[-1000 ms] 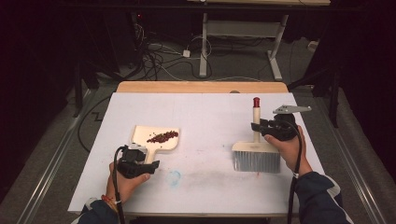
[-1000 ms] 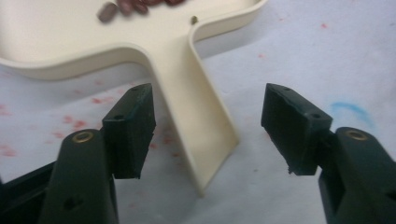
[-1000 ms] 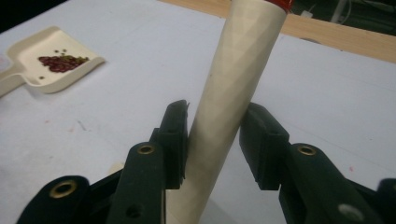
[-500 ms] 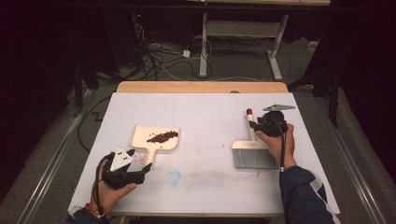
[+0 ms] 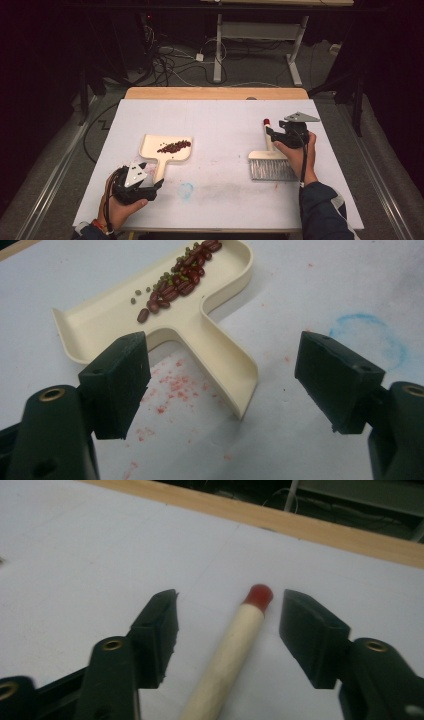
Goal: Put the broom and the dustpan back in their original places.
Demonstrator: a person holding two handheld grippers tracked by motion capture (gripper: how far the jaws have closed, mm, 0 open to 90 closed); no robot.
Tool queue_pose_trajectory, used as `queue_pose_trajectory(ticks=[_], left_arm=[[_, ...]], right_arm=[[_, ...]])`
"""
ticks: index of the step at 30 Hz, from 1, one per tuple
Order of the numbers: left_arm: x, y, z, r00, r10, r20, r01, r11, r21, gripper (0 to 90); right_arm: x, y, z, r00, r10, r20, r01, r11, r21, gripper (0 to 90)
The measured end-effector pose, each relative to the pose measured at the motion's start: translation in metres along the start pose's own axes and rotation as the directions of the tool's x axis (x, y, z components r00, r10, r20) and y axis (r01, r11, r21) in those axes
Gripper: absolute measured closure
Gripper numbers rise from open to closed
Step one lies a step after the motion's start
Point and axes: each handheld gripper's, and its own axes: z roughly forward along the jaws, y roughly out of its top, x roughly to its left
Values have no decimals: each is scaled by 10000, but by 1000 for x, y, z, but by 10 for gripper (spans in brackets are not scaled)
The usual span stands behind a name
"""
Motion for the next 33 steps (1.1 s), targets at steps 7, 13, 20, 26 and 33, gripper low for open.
queue_pose_trajectory(ticks=[7,13,20,26,33], left_arm=[[-5,1,3,9998,117,158,-119,9999,111,221],[-6,1,4,9996,173,234,-177,9997,141,220],[-6,1,3,9993,240,276,-243,9997,100,220],[-9,3,2,9987,323,398,-321,9995,-49,216],[-10,3,2,9981,449,412,-450,9990,-2,214]], right_arm=[[8,5,-7,9972,-104,735,142,9986,-507,247],[9,5,-14,9961,258,842,-188,9964,-829,162],[10,8,-23,9977,232,631,-160,9935,-1124,166],[15,13,-32,9978,-48,660,135,9910,-1330,176],[24,18,-45,9983,-457,362,507,9873,-1507,172]])
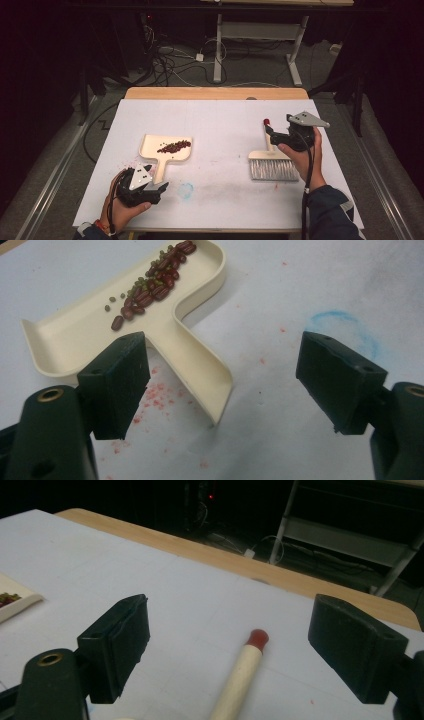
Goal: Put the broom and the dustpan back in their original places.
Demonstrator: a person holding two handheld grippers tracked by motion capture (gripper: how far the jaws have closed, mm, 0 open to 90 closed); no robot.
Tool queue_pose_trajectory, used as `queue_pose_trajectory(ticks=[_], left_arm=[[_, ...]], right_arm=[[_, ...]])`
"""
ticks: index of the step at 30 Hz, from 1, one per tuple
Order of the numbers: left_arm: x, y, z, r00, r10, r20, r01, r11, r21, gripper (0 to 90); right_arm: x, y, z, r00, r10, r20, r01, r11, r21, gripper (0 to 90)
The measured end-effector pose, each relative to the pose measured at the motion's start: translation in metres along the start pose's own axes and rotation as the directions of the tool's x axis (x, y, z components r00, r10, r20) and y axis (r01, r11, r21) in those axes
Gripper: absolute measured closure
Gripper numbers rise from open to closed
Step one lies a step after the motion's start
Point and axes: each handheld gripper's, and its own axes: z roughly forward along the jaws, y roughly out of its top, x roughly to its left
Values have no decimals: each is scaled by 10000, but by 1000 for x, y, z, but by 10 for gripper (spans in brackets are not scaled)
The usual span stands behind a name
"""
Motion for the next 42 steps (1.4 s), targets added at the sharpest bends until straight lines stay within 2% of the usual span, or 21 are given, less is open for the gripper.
queue_pose_trajectory(ticks=[7,11,16,18,23,34,42], left_arm=[[-1,1,-1,9998,194,41,-193,9998,-32,204],[-2,1,0,9998,213,-67,-212,9997,143,204],[-3,1,-1,9996,276,72,-276,9996,-41,204],[-3,2,-1,9988,496,54,-496,9987,-128,203],[-5,2,-1,9988,470,169,-468,9988,-104,198],[-5,2,-2,9982,519,306,-514,9986,-146,192],[-4,1,-2,9984,488,283,-484,9987,-140,191]], right_arm=[[6,3,-10,9999,-121,18,121,9999,-90,200],[9,4,-18,9999,-84,67,86,9995,-315,199],[16,7,-26,9982,-565,-206,556,9974,-459,176],[18,9,-31,9971,-745,-159,735,9956,-576,173],[19,11,-40,9965,-761,-345,729,9937,-851,174],[29,9,-53,9884,-1167,-975,1087,9906,-832,172],[33,5,-60,9850,-1429,-963,1345,9870,-885,172]])
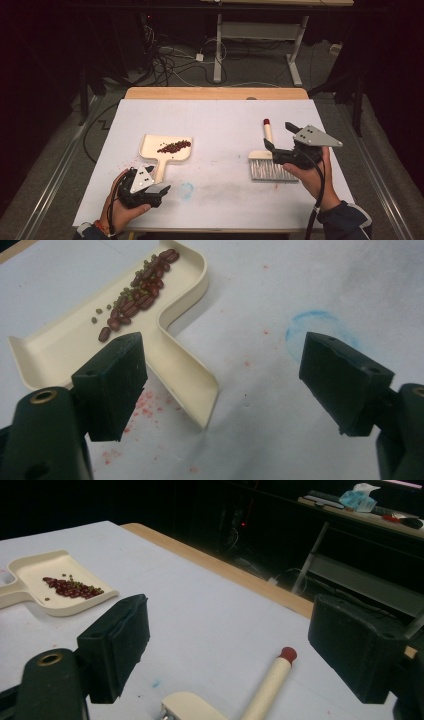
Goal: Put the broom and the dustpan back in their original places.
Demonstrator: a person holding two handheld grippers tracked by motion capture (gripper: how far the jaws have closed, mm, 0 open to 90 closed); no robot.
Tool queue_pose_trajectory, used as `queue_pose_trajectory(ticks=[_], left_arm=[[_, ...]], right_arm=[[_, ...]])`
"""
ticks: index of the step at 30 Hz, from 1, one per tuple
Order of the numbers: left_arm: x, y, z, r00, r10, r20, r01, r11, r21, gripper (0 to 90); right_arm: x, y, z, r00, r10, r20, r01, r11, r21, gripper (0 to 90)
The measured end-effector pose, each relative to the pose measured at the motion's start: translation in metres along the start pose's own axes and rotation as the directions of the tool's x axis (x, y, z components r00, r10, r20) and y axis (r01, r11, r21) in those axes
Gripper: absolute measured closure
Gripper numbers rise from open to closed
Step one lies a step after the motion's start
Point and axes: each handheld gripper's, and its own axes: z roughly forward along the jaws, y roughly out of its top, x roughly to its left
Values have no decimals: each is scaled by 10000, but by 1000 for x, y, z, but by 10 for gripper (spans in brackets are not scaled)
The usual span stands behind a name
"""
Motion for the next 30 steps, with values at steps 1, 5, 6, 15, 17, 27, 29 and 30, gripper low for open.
queue_pose_trajectory(ticks=[1,5,6,15,17,27,29,30], left_arm=[[0,0,0,10000,-25,-21,25,10000,-27,190],[1,0,-1,10000,-42,-72,42,10000,-29,187],[1,0,-1,10000,-33,-68,32,10000,-28,187],[0,0,1,10000,-8,-53,8,10000,34,187],[0,0,1,10000,3,-59,-3,10000,25,187],[-1,0,1,9999,123,-86,-123,9999,91,187],[-1,0,1,9998,170,-127,-169,9998,85,187],[-2,0,1,9996,213,-182,-211,9997,85,187]], right_arm=[[0,-1,-1,10000,-59,-13,59,10000,25,172],[1,-4,-5,9999,-96,-85,96,9999,46,172],[2,-4,-6,9999,-149,-89,149,9999,19,172],[4,-12,-16,9994,-325,-149,325,9995,-3,173],[4,-14,-17,9990,-382,-220,381,9993,-31,173],[13,-24,-21,9958,-880,-259,875,9960,-189,177],[14,-25,-21,9949,-966,-285,962,9952,-149,177],[14,-26,-22,9947,-975,-338,968,9951,-194,177]])
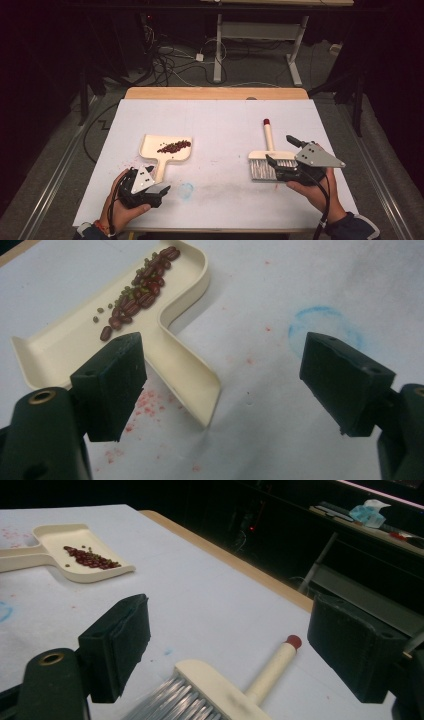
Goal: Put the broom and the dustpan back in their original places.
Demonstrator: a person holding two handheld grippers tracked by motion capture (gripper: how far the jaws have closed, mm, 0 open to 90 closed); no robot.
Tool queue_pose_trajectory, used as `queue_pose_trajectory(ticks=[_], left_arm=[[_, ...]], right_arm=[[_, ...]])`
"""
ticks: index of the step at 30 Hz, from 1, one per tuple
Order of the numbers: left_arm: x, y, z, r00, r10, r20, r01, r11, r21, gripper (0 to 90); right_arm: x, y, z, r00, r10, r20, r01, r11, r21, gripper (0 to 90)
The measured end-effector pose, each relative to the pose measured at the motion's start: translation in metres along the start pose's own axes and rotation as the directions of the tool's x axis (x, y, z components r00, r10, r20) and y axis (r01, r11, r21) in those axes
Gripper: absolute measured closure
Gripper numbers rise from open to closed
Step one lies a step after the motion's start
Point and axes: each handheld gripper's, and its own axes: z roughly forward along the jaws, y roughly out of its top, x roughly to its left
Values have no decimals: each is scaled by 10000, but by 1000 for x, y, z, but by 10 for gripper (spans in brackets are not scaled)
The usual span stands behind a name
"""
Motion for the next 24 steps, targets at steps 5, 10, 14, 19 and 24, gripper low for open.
queue_pose_trajectory(ticks=[5,10,14,19,24], left_arm=[[-1,1,-1,9999,83,-63,-83,10000,-14,187],[-1,0,-1,9999,114,-95,-114,9999,-14,187],[-1,0,-1,9999,135,-83,-135,9999,0,187],[-2,1,-1,9998,182,-84,-182,9998,30,187],[-2,1,-1,9997,207,-100,-206,9998,48,187]], right_arm=[[2,-7,-2,10000,33,-9,-33,10000,37,177],[2,-15,-4,9999,100,-21,-100,9999,100,179],[2,-22,-7,9998,177,-28,-176,9997,151,179],[4,-30,-9,9998,175,-105,-172,9995,273,179],[6,-38,-12,10000,15,24,-16,9992,388,179]])
